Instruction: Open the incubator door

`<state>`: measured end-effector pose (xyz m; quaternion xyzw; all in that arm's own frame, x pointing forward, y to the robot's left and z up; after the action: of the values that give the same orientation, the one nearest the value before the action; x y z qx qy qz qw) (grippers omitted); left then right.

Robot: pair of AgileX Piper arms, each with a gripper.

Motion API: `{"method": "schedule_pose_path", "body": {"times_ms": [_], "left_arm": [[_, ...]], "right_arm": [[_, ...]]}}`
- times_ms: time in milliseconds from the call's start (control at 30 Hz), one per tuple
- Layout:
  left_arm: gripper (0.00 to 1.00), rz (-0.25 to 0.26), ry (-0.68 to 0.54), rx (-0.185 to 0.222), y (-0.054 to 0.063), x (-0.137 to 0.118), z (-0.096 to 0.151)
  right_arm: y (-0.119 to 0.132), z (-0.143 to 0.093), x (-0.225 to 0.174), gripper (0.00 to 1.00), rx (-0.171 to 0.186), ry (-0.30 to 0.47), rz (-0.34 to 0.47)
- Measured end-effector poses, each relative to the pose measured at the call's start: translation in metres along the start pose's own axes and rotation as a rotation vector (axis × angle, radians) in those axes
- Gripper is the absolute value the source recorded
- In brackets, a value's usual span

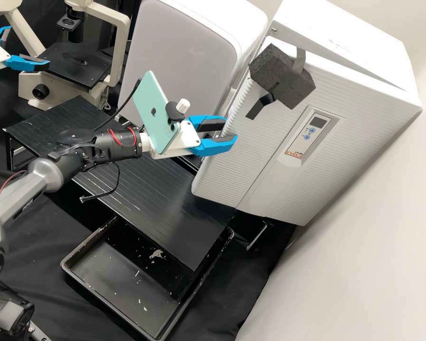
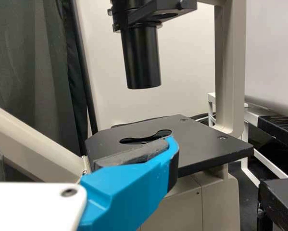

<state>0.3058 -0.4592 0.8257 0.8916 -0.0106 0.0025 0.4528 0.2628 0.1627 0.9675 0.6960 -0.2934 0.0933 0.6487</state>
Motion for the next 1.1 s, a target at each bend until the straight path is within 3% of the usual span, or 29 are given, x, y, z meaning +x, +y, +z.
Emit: {"method": "schedule_pose_path", "body": {"times_ms": [433,467,633,867,933,1100], "left_arm": [[1.00,0.000,0.000,0.000,0.000,0.000,0.000],[1.00,0.000,0.000,0.000,0.000,0.000,0.000],[1.00,0.000,0.000,0.000,0.000,0.000,0.000],[1.00,0.000,0.000,0.000,0.000,0.000,0.000],[1.00,0.000,0.000,0.000,0.000,0.000,0.000],[1.00,0.000,0.000,0.000,0.000,0.000,0.000]], "right_arm": [[0.026,0.016,-0.021,0.00,0.036,-0.045,0.084],[0.028,0.017,-0.022,1.00,0.041,-0.050,0.089],[0.037,0.024,-0.026,1.00,0.041,-0.073,0.142],[0.055,0.035,-0.030,1.00,0.025,-0.150,0.314],[0.056,0.036,-0.031,1.00,0.023,-0.158,0.327],[0.062,0.028,-0.033,1.00,-0.028,-0.074,0.372]]}}
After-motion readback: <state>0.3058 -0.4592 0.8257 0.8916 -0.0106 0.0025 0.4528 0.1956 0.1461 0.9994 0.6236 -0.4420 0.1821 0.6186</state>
